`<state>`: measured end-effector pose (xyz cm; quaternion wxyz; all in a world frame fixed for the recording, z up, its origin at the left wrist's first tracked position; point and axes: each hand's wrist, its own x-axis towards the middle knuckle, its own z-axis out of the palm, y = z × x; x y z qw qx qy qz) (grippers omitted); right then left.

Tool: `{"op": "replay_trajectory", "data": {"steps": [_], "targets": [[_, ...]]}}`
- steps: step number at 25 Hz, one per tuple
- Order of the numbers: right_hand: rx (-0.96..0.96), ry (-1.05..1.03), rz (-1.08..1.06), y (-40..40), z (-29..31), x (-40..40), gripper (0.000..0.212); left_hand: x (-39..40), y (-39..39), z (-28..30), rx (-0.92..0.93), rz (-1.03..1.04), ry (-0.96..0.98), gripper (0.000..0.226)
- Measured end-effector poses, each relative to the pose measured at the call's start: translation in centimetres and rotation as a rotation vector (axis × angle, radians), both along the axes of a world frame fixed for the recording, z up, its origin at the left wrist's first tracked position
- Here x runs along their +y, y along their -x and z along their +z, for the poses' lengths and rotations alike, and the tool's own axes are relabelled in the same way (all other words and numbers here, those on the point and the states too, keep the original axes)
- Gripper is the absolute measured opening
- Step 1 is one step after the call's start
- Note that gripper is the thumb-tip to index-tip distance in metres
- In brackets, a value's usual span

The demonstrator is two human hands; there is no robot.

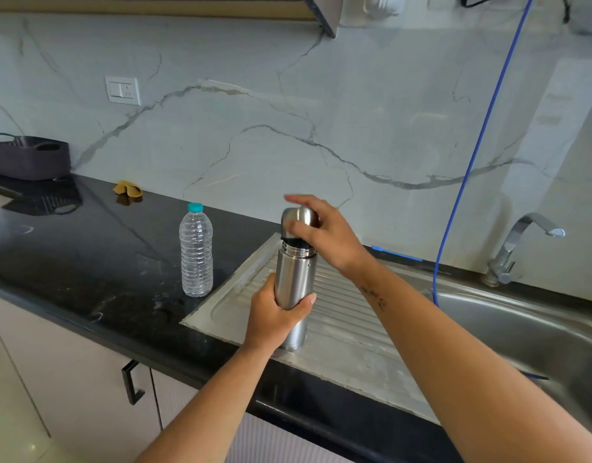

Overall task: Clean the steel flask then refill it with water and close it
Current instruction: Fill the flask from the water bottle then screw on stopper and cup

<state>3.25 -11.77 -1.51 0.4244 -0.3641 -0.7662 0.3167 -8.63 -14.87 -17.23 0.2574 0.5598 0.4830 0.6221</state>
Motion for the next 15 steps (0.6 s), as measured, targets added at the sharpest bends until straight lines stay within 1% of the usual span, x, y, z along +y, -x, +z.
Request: {"op": "replay_trajectory", "data": {"steps": [1, 3, 7, 11, 13, 15], "targets": [[-0.056, -0.016, 0.002, -0.5, -0.1, 0.2, 0.043, 0.0, 0.0, 0.0, -0.001, -0.001, -0.003, 0.048], [-0.204, -0.043, 0.032, -1.2, 0.7, 0.2, 0.044, -0.1, 0.0, 0.1, -0.003, 0.000, -0.009, 0.048], [-0.663, -0.099, 0.072, -0.5, 4.5, 0.1, 0.051, -0.2, -0.1, 0.3, -0.003, 0.017, -0.002, 0.049], [-1.027, -0.115, -0.023, 1.6, 6.4, 0.0, 0.040, -0.1, -0.2, 0.3, -0.006, 0.022, 0.016, 0.049], [-1.136, -0.107, -0.111, 2.6, 6.5, -0.3, 0.042, 0.0, -0.1, 0.3, -0.003, 0.027, 0.017, 0.050], [-1.200, -0.139, -0.229, 3.5, 6.1, -0.7, 0.044, 0.0, -0.1, 0.2, 0.004, 0.033, 0.024, 0.050]]}}
